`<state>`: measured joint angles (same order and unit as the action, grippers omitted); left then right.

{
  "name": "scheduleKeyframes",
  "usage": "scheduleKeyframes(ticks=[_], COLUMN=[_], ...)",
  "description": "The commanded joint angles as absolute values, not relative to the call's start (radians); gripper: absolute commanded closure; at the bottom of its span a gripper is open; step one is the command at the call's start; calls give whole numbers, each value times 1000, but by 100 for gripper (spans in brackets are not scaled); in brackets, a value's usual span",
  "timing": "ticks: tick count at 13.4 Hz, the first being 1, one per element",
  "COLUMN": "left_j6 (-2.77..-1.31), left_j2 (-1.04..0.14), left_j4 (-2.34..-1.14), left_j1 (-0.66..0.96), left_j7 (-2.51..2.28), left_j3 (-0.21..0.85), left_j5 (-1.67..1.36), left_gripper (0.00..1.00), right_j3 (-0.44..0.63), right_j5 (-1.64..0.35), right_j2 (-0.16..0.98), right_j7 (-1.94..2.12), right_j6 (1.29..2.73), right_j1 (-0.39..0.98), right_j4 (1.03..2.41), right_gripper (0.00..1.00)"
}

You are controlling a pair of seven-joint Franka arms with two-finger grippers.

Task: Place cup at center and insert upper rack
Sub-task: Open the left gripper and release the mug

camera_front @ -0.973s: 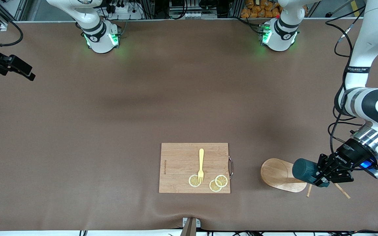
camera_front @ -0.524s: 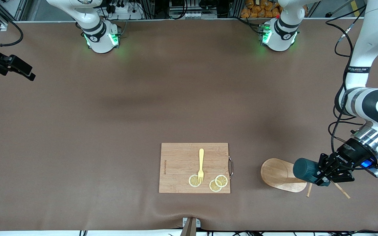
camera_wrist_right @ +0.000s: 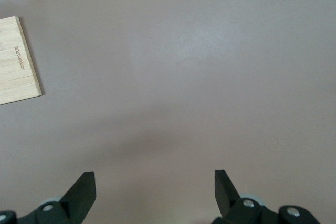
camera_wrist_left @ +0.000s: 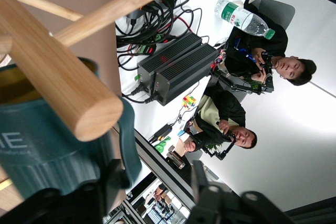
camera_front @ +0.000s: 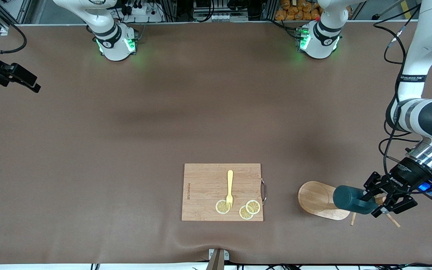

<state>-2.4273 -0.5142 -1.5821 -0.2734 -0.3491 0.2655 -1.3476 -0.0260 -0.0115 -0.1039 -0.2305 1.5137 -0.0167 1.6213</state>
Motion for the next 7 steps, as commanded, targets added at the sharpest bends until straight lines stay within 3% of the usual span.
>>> scheduleKeyframes(ticks=[1, 7], left_j6=[-2431, -2422], left_j2=[-465, -327], left_j4=[-1626, -1716], left_j1=[-279, -296], left_j7=[-345, -353], left_j3=[265, 261], left_j5=[-1358, -1229], left_gripper=[0, 0], right_j3=[-40, -40], right_j5=[5, 5], right_j2=[-106, -106], right_j7=[-244, -245], right_j6=[1511, 1511], right_j1=[-29, -29], right_j4=[1623, 1623], right_gripper=[0, 0])
